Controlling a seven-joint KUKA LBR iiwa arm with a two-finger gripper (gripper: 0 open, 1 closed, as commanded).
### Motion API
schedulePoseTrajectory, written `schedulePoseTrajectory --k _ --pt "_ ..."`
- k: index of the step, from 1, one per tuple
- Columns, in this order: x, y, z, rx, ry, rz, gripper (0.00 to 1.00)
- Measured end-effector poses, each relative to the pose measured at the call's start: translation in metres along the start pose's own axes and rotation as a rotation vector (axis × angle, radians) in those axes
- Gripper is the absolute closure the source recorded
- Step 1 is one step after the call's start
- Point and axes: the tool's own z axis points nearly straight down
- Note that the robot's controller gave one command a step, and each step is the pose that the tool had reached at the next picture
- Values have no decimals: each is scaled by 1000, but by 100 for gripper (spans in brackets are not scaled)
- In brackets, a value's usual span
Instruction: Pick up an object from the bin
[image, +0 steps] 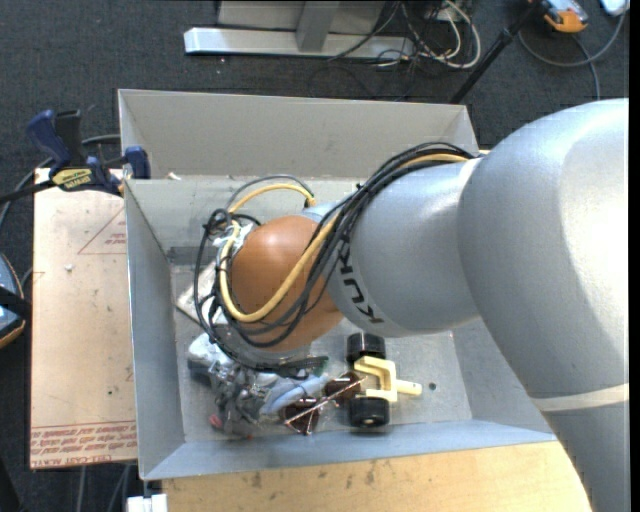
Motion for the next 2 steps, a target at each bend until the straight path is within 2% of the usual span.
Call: schedulePoseTrajectory --k 1,2 --pt "0 0 0 0 0 0 100" --pt "0 5 -41 -6 8 -6 100"
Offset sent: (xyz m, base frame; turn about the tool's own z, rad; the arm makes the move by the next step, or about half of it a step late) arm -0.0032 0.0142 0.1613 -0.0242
